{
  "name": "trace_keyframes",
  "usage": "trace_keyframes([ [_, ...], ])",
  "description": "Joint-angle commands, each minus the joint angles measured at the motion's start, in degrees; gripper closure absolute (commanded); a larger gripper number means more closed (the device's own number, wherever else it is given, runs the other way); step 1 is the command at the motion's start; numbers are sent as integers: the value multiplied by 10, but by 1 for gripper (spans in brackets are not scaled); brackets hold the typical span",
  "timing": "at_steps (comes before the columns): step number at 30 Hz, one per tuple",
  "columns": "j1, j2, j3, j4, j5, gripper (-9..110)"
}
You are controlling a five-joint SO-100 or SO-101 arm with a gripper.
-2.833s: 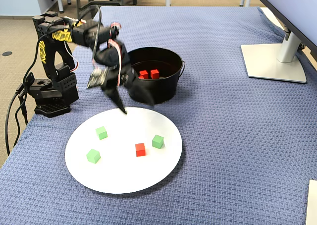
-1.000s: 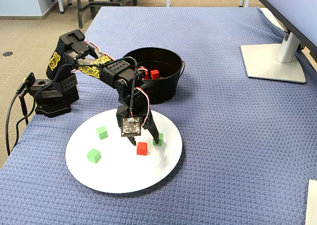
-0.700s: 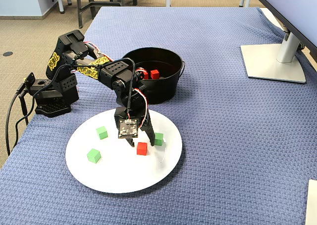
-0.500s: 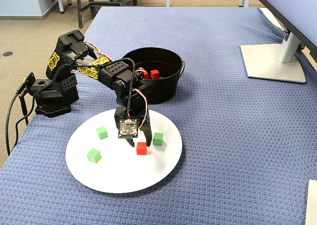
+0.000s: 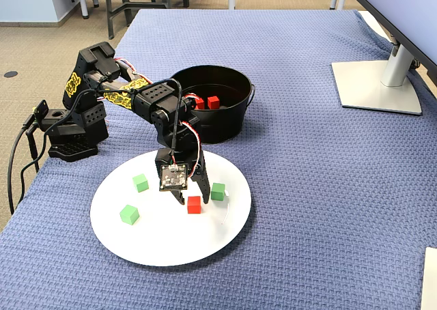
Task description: Pick up the red cubes from the white plate and place them in the black recipient
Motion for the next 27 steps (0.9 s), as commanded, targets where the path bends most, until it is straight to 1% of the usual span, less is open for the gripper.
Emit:
trace_keyframes([
  [1, 7, 17, -40, 14, -11, 89],
  [6, 7, 13, -39, 16, -18, 91],
  [17, 8, -2, -43, 11, -19, 101],
  [23, 8, 23, -31, 14, -12, 101],
  [27, 8, 79, -30, 43, 13, 102],
])
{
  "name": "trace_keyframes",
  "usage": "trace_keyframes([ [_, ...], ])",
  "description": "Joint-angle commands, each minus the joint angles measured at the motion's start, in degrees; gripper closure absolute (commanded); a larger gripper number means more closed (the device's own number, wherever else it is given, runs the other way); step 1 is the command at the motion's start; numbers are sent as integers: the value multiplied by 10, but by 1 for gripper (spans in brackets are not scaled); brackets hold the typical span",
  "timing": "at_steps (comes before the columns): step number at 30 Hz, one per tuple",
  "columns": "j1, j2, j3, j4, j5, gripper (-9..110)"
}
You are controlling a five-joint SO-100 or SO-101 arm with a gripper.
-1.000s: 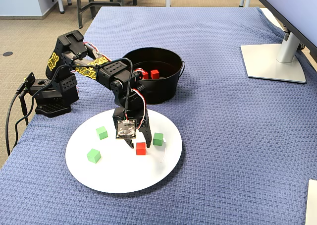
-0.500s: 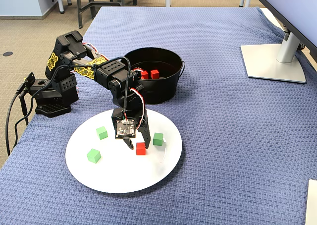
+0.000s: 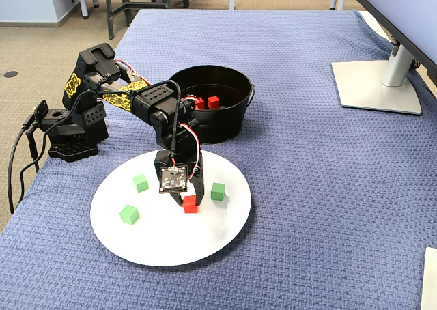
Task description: Pick up the red cubes from the white plate and place them in the black recipient
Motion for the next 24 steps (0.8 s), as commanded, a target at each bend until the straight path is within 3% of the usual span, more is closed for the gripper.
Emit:
trace_keyframes([
  [1, 3, 102, -17, 33, 29, 102],
  [12, -96, 377, 72, 89, 131, 102],
  [24, -371, 644, 298, 33, 297, 102],
])
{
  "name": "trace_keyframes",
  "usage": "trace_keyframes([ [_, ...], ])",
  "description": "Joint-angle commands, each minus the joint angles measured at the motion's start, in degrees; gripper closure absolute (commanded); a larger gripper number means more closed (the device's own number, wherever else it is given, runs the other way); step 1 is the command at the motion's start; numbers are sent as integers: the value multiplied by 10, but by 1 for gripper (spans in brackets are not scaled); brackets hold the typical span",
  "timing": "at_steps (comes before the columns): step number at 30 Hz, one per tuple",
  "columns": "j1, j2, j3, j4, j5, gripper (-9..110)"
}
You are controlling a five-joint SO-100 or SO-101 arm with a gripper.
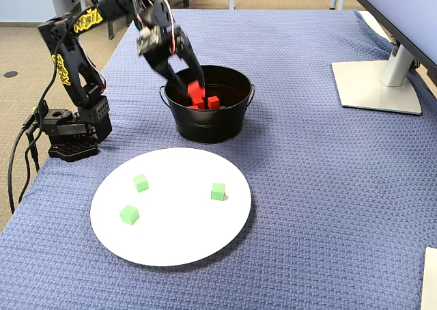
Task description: Pick up the red cubes from the white plate and place them in the black recipient
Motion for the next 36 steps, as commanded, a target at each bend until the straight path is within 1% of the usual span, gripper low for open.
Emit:
trace_keyframes([
  [1, -91, 98, 77, -62, 53, 102],
  [6, -178, 142, 176, -142, 80, 102],
  [7, -192, 139, 179, -145, 84, 97],
  [9, -217, 129, 176, -143, 88, 79],
  [10, -225, 124, 171, -138, 89, 74],
  [11, -229, 120, 165, -134, 93, 71],
  [13, -226, 121, 159, -127, 93, 70],
  [16, -204, 137, 162, -124, 82, 72],
  [19, -156, 156, 152, -99, 78, 78],
  [25, 32, 198, 158, -60, 45, 93],
  [27, 99, 208, 188, -78, 20, 99],
  [31, 214, 221, 283, -164, -18, 101],
  [36, 286, 232, 388, -221, -38, 101],
])
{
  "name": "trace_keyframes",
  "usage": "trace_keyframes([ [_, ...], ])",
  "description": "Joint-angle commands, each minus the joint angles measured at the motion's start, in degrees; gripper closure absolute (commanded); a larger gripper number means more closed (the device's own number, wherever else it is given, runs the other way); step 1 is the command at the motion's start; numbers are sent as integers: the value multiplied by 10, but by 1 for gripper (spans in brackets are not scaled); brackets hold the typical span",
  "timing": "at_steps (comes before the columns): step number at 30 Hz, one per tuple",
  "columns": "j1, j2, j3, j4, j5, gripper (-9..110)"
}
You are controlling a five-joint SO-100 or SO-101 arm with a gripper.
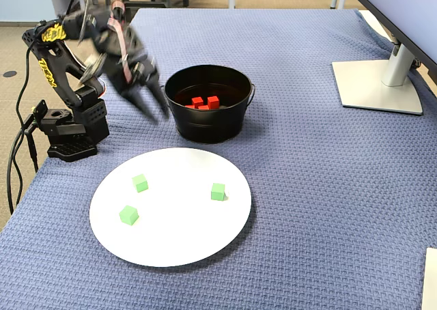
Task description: Pick up the red cubes from the white plate and place them in the black recipient
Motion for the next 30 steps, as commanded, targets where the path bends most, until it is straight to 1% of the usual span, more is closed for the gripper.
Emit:
trace_keyframes([
  [1, 52, 37, 73, -62, -21, 101],
  [3, 44, 60, 129, -80, -21, 102],
  [6, 4, 97, 213, -100, 4, 102],
  [8, -22, 127, 255, -94, 14, 102],
  [13, -44, 231, 333, -58, 38, 102],
  [19, -124, 291, 377, 0, 73, 102],
  [24, -193, 330, 435, -3, 88, 102],
  [30, -220, 368, 467, 0, 112, 102],
])
